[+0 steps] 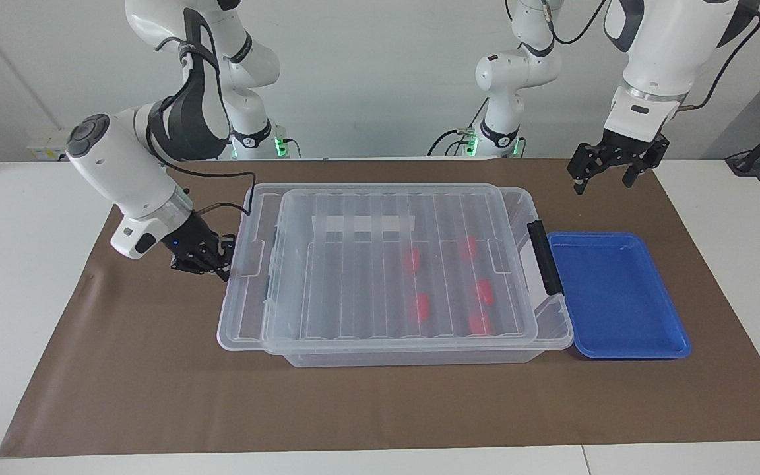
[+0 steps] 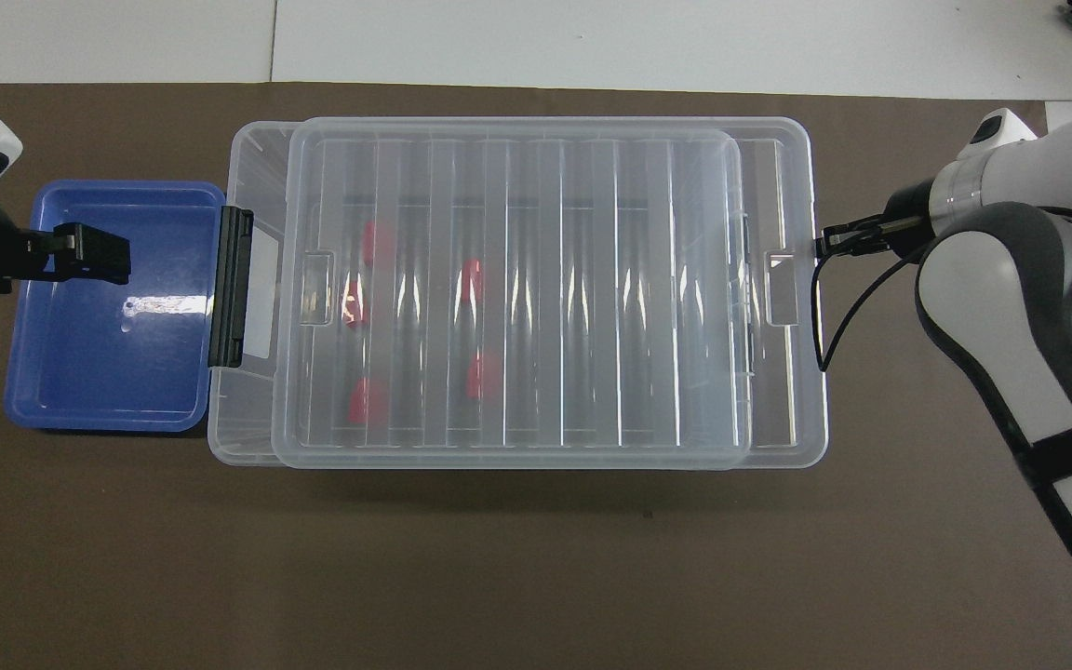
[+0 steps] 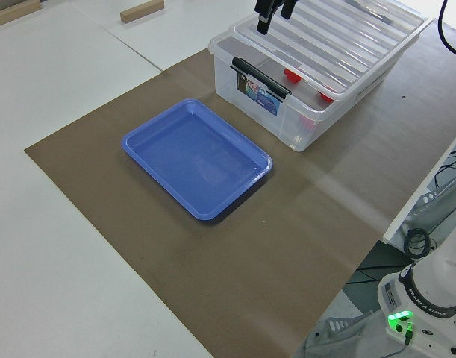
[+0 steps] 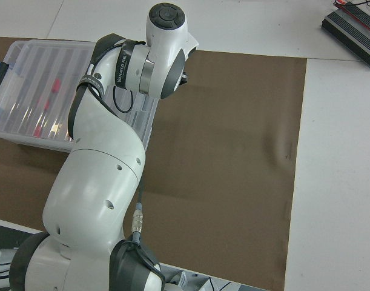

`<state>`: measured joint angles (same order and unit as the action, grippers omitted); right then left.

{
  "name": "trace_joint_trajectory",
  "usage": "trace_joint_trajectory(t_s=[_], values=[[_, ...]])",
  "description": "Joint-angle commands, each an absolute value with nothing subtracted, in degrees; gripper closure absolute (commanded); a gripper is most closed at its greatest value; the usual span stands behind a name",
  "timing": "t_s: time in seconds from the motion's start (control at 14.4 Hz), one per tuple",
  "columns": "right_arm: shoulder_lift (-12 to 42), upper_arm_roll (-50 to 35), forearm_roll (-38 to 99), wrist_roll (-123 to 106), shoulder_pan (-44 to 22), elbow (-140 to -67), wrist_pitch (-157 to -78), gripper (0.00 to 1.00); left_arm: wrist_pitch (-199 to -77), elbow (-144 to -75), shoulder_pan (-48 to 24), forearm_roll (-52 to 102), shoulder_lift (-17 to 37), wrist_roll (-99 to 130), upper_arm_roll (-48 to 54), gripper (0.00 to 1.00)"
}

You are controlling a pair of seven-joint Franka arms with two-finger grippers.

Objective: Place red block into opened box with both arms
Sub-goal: 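Slide the lid closed with the right gripper while the left gripper withdraws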

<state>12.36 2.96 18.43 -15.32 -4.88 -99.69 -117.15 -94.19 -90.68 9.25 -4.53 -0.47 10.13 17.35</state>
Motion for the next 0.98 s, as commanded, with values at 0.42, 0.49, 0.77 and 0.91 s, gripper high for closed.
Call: trace_joint_trajectory(t_s=[0.42, 0.49, 0.77, 0.91], values=[[12.7, 2.9, 20.1, -13.3, -7.8, -99.8, -117.7, 1.0, -93.1, -90.6, 9.1, -3.6, -1.5, 8.8, 16.4, 0.0], [12.7, 2.9, 20.1, -13.3, -8.0, -99.8, -117.7, 1.0, -93.6, -90.7, 9.6, -3.6, -1.5, 8.7, 16.4, 0.0], [12.3, 2.9, 22.9, -13.6, -8.3, -100.8, -117.9, 1.0, -94.9, -91.3, 9.1, -3.6, -1.6, 8.9, 16.2, 0.0], [12.2, 3.0, 22.9, -13.6, -8.3, -100.8, -117.9, 1.0, -94.9, -91.3, 8.3, -3.6, -1.6, 8.9, 15.0, 0.0]])
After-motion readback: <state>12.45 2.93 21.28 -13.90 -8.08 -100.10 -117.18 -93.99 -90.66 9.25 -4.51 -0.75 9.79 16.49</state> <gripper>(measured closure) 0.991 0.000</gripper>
